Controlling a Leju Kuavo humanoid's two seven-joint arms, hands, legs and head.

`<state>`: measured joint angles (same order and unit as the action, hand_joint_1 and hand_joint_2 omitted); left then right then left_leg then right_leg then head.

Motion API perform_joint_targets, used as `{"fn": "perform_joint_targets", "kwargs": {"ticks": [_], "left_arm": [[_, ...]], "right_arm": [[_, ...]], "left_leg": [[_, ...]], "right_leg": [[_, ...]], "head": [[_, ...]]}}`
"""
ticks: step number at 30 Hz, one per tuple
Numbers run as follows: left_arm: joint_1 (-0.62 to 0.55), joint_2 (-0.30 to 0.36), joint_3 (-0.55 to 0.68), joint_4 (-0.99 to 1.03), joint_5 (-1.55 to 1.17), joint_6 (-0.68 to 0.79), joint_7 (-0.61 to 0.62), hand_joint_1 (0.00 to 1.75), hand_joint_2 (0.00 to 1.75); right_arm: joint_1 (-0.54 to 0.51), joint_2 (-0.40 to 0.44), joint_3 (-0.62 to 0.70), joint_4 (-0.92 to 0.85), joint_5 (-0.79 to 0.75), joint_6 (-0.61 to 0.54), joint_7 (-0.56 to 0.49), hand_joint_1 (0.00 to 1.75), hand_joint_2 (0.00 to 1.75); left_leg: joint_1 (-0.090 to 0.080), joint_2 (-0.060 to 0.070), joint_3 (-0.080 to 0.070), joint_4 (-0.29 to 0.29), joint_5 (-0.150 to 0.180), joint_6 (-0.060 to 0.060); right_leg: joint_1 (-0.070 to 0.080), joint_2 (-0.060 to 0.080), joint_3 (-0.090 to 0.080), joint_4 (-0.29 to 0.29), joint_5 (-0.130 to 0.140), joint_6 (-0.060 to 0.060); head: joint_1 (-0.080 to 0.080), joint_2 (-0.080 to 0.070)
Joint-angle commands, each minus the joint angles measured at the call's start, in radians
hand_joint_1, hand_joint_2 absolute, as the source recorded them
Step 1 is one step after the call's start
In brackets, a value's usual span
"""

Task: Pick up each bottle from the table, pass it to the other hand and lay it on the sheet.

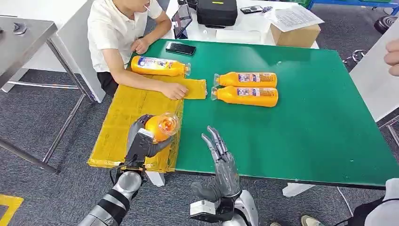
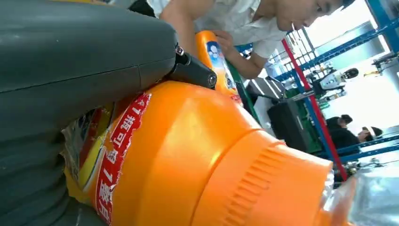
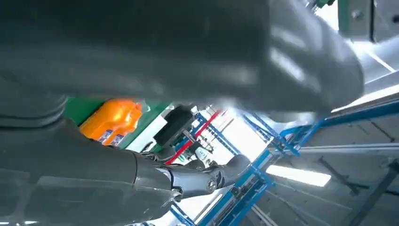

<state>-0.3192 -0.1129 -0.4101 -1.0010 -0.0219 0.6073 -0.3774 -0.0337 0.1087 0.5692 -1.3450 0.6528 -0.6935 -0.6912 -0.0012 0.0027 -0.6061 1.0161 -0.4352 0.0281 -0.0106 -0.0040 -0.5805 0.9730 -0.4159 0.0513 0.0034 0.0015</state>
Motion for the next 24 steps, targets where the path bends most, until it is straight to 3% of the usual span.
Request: {"fn": "perform_joint_targets", "kwargs": {"ticks": [1,5,14,15,16,19,20,21,22,24], "left_arm": [[-0.099,0.068,-0.065,0.142,-0.527,-0.097,0.195,1.75,1.75],[-0.19,0.031,-0.053,0.288,-0.729,-0.218,0.257,1.75,1.75],[-0.373,-0.044,-0.041,0.578,-0.757,-0.467,0.347,1.75,1.75],[-0.389,-0.045,-0.039,0.611,-0.757,-0.49,0.361,1.66,1.75],[-0.397,-0.043,-0.039,0.631,-0.759,-0.506,0.37,1.45,1.75],[-0.393,-0.031,-0.027,0.653,-0.75,-0.527,0.369,0.47,1.75],[-0.395,-0.029,-0.029,0.663,-0.752,-0.547,0.365,0.38,1.75],[-0.395,-0.028,-0.022,0.667,-0.742,-0.568,0.365,0.12,1.75],[-0.394,-0.027,-0.017,0.669,-0.735,-0.582,0.365,0.0,1.75],[-0.393,-0.029,0.004,0.672,-0.705,-0.621,0.356,0.0,1.75]], "right_arm": [[0.042,-0.034,-0.025,-0.096,-0.076,-0.005,-0.002,0.0,0.0],[0.064,-0.056,-0.032,-0.138,-0.115,0.033,0.027,0.0,0.0],[0.059,-0.023,-0.096,-0.113,-0.174,0.11,0.017,0.0,0.0],[0.061,-0.021,-0.103,-0.111,-0.18,0.117,0.015,0.0,0.0],[0.061,-0.021,-0.107,-0.106,-0.185,0.126,0.015,0.0,0.0],[0.054,-0.024,-0.116,-0.085,-0.189,0.145,0.017,0.0,0.0],[0.051,-0.025,-0.118,-0.085,-0.187,0.148,0.009,0.0,0.0],[0.046,-0.025,-0.12,-0.083,-0.187,0.149,0.006,0.0,0.0],[0.041,-0.024,-0.121,-0.08,-0.192,0.155,0.005,0.0,0.0],[0.028,-0.02,-0.119,-0.061,-0.196,0.162,0.003,0.0,0.0]], "left_leg": [[0.0,-0.001,0.002,0.0,0.0,-0.001],[0.0,-0.002,0.002,0.0,0.0,-0.001],[0.001,-0.003,0.001,0.0,0.001,-0.001],[0.0,-0.003,0.002,0.0,0.0,-0.001],[0.001,-0.003,0.004,0.0,0.0,-0.002],[0.0,0.0,0.007,-0.001,0.0,-0.002],[0.0,0.0,0.007,-0.001,0.0,-0.001],[0.0,0.001,0.008,-0.001,0.0,-0.001],[0.0,0.001,0.009,-0.002,0.0,-0.002],[0.0,0.002,0.009,-0.001,0.0,-0.001]], "right_leg": [[0.0,-0.001,0.002,0.0,-0.001,-0.001],[0.0,-0.002,0.003,0.0,-0.001,-0.001],[0.001,-0.003,0.003,0.0,0.0,-0.001],[0.0,-0.002,0.003,0.0,0.0,-0.001],[0.001,-0.002,0.005,0.0,0.0,-0.001],[0.0,0.001,0.007,-0.001,0.001,-0.002],[0.0,0.001,0.007,-0.001,0.001,-0.001],[0.0,0.002,0.007,-0.001,0.001,-0.001],[0.0,0.002,0.008,-0.001,0.001,-0.002],[0.0,0.002,0.007,0.0,0.001,-0.001]], "head": [[0.0,0.0],[0.0,0.0],[0.0,0.0],[0.0,0.0],[0.0,0.0],[0.0,0.0],[0.0,0.0],[0.0,0.0],[0.0,0.0],[0.0,0.0]]}}
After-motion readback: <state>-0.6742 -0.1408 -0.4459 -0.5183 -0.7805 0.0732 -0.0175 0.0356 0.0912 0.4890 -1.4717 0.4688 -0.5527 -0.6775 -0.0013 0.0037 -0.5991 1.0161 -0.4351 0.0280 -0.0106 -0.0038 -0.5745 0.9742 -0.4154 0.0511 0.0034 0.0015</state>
